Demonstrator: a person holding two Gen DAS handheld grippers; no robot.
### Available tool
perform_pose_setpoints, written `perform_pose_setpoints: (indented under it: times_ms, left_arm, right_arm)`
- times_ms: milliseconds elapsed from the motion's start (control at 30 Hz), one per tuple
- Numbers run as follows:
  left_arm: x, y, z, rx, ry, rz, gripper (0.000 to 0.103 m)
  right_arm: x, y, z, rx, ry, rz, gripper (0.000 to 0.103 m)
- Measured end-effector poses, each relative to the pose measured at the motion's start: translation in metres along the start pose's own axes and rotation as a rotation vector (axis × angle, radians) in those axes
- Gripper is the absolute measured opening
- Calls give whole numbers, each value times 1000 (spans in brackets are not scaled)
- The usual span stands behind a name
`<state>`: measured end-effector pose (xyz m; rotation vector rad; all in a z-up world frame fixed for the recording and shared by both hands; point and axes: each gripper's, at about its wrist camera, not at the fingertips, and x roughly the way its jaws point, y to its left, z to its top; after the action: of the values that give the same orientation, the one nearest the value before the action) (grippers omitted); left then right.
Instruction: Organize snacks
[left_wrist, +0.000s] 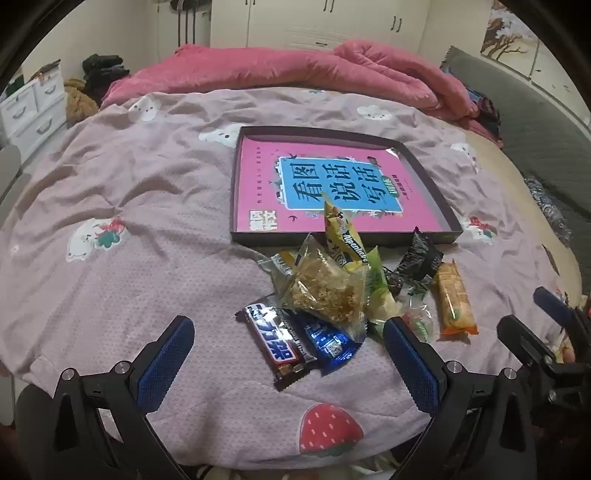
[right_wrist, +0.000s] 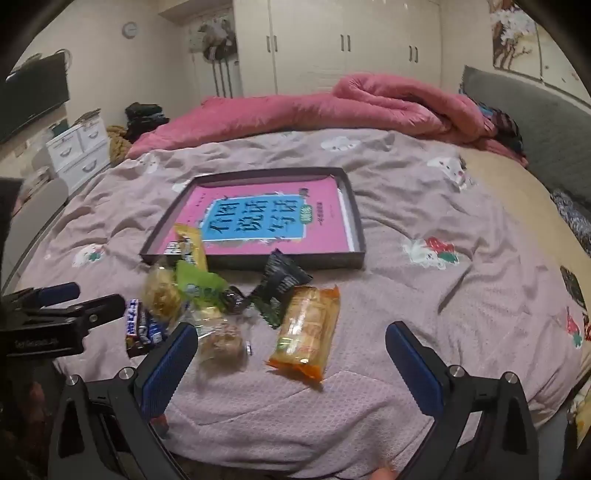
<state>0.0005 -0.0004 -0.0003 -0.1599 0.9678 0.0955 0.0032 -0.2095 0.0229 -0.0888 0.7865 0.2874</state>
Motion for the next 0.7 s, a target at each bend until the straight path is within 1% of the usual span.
perform_pose_setpoints:
  times_ms: [67,100,133,200,233,333,367,700]
  left_arm:
    - [0,-2,1,-5,0,6,102]
    - [-6,-6,-4,2,-34,18,102]
    - [-1,-1,-2,-10,-9,-17,102]
    - [1,-1,-2,-8,-3,-14,102]
    - [1,-1,-3,-11,-6,-20,102]
    - [-4,3,-5,-16,-13,-30,102]
    - [-3,2,-4,-14,-9,-26,102]
    - [-7,-1,-6,-5,-18,-27,102]
  right_arm:
    - [5,-6,1,3,-3,-2,103]
    - [8,5,3,-38,-2,-36,103]
    - [4,12,0,-57,-22,-42,103]
    - [-1,15,0,-53,-28,-36,103]
    - [-3,8,0,-61,-23,-6,103]
    - [-7,15,-2,-58,-16,-4,103]
    - [-5,7,-2,-46,-8,14,103]
    - [-5,6,-2,-46,0,19,103]
